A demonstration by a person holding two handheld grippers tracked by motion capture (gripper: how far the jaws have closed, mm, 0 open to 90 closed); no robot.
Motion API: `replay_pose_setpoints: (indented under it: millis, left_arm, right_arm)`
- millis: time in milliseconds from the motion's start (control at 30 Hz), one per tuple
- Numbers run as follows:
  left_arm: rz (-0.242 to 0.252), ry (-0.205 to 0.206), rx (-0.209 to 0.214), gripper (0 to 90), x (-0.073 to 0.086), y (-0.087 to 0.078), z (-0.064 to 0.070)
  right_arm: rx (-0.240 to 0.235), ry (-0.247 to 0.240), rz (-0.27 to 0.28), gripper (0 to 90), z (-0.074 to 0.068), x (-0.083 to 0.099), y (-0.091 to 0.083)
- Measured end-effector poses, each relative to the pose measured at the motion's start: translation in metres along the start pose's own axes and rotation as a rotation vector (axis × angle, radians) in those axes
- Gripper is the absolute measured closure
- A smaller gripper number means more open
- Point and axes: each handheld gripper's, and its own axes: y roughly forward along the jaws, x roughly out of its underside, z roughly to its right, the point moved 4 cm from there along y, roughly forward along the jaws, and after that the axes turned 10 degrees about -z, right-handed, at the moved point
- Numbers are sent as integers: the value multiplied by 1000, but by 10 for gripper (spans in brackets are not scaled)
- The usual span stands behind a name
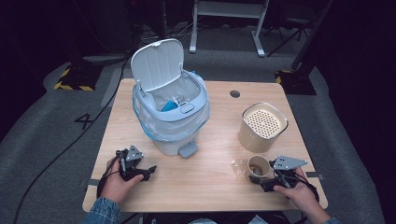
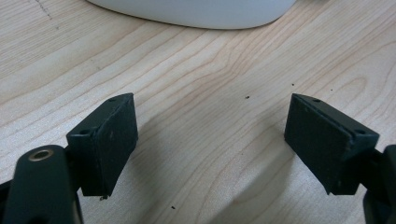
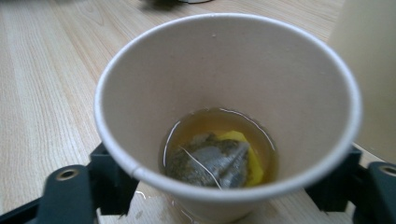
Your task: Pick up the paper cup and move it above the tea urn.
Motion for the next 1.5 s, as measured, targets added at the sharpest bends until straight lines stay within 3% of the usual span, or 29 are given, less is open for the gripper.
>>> replay_pose_setpoints:
  millis: [333,800,1033,1500]
  left_arm:
    - [0,0,0,175,0,0,0]
    - [0,0,0,175,0,0,0]
    - [0,0,0,175,0,0,0]
    - [1,-7,3,175,0,0,0]
  right_arm:
    - [3,-32,-10,303,2,-1,1]
    - [-32,-109,84,313,1,-28,-27]
    - [-61,-65,84,313,4,-46,-47]
    - [-37,-68,79,313,19,-87,-84]
